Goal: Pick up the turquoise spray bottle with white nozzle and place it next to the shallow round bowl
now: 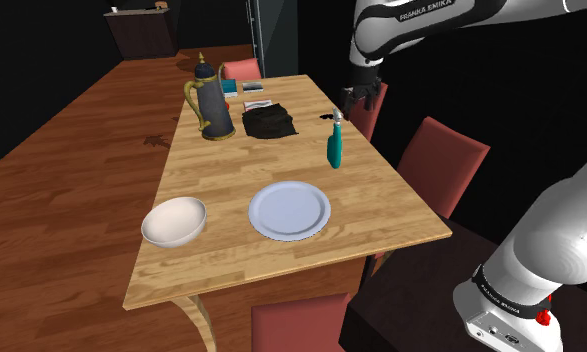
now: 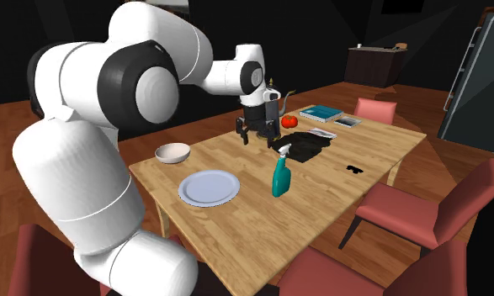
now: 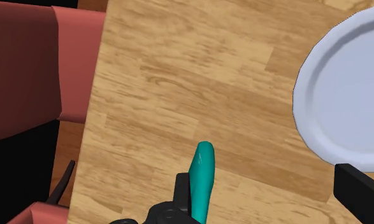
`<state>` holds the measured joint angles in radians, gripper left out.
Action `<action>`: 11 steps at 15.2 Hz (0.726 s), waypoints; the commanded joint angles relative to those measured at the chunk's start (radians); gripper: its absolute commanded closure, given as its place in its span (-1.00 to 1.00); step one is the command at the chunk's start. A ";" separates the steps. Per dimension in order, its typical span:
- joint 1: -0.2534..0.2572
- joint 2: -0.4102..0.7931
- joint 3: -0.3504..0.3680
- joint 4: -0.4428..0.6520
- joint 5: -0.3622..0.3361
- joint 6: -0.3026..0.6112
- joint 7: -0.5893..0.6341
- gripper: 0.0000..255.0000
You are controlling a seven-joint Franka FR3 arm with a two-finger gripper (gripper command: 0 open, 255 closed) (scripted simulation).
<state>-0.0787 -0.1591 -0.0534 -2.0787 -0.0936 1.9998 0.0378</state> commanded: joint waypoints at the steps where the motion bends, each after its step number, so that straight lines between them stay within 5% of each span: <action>1: -0.010 0.071 -0.013 0.051 -0.001 0.019 -0.007 -1.00; 9: -0.040 0.383 -0.039 0.338 0.014 0.039 -0.009 -1.00; 11: -0.042 0.392 -0.039 0.323 0.014 0.062 -0.009 -1.00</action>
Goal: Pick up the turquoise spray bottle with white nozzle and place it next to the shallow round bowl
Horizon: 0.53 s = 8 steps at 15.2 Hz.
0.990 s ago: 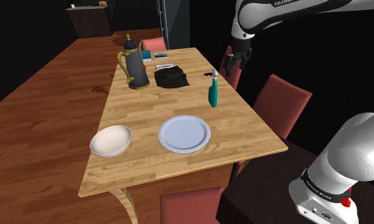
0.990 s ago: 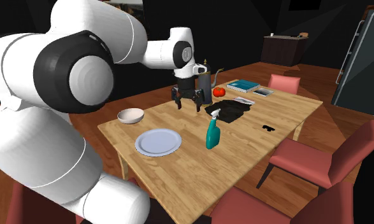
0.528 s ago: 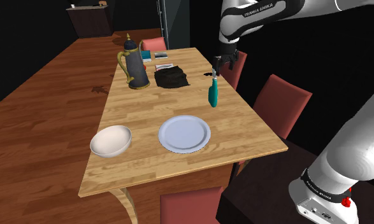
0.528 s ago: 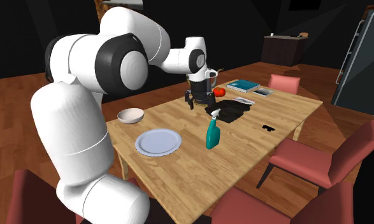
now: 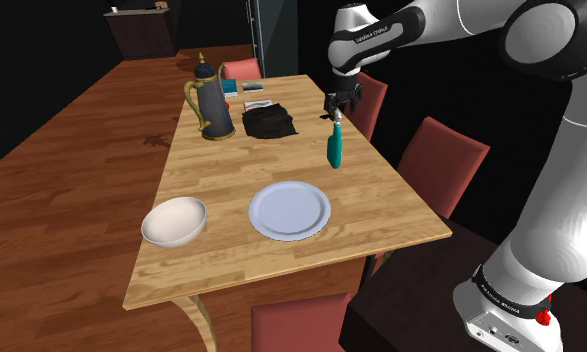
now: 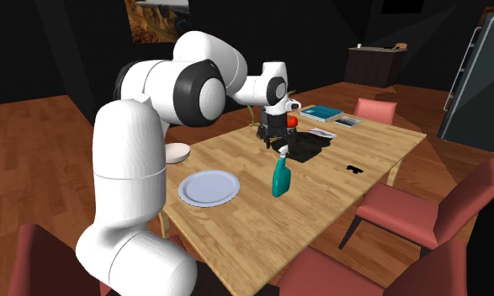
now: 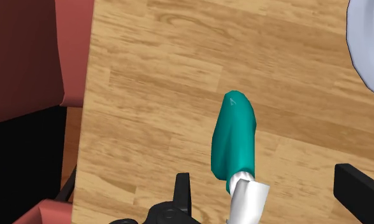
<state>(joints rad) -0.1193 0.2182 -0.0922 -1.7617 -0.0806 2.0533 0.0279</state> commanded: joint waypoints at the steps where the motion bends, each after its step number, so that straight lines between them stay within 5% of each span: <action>1: -0.002 0.019 -0.001 -0.001 0.001 0.021 0.001 -1.00; 8: -0.005 0.043 -0.002 -0.030 0.002 0.074 0.000 -1.00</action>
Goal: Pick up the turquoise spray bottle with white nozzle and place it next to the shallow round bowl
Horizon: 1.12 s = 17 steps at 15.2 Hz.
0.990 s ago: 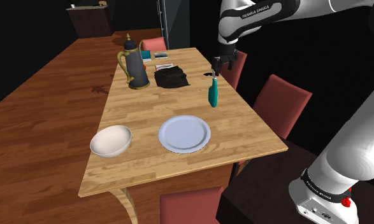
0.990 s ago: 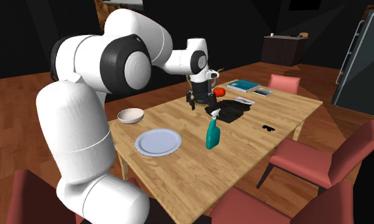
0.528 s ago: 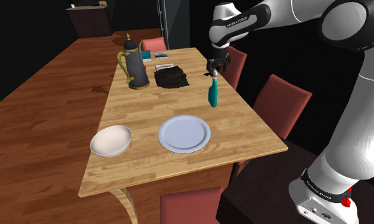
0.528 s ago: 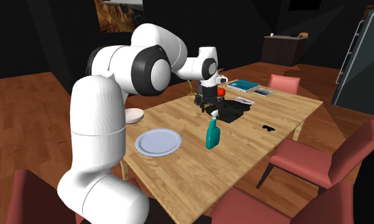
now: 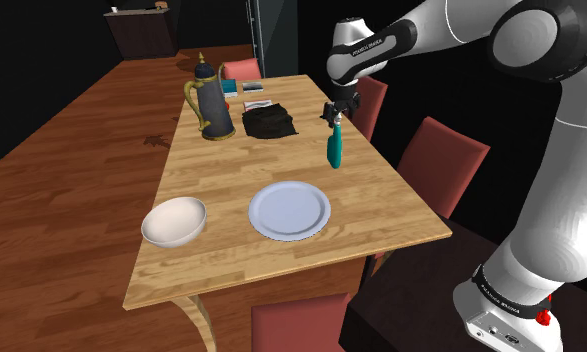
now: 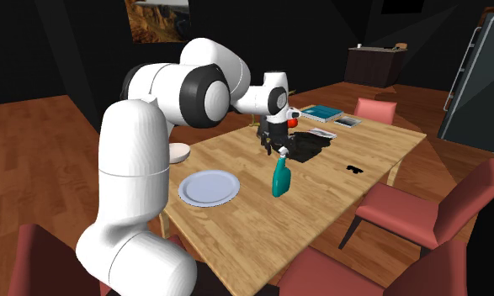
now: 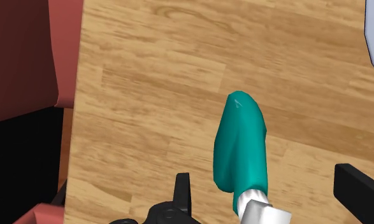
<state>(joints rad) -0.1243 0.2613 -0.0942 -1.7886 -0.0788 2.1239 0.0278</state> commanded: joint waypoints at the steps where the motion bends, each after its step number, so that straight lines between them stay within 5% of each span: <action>1: 0.000 0.000 0.000 -0.003 0.000 0.004 0.000 -1.00; 6: 0.000 0.000 0.000 -0.003 0.000 0.003 0.000 -1.00; 7: 0.000 0.000 0.000 -0.003 0.000 0.003 0.000 1.00; 17: 0.000 -0.004 0.000 0.005 0.000 -0.008 -0.001 1.00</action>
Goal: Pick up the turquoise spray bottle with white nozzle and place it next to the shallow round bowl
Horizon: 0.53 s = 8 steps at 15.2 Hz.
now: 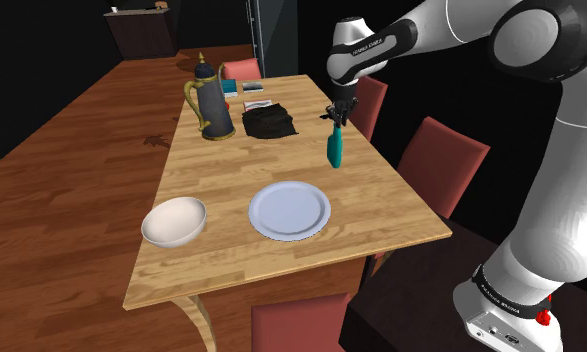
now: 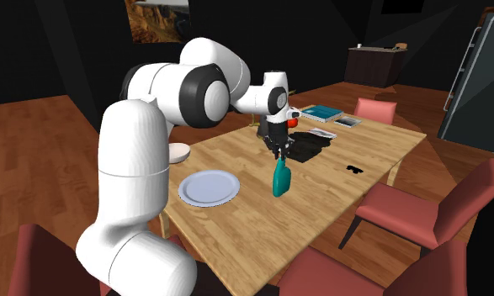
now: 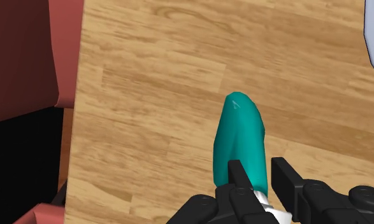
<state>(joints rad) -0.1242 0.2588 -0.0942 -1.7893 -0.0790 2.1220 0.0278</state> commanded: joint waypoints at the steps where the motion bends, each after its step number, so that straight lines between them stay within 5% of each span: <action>1: 0.000 -0.006 0.000 0.013 0.000 -0.019 -0.001 1.00; 8: 0.001 -0.030 0.000 0.076 0.001 -0.105 -0.008 1.00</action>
<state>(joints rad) -0.1234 0.2329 -0.0942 -1.7203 -0.0777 2.0278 0.0207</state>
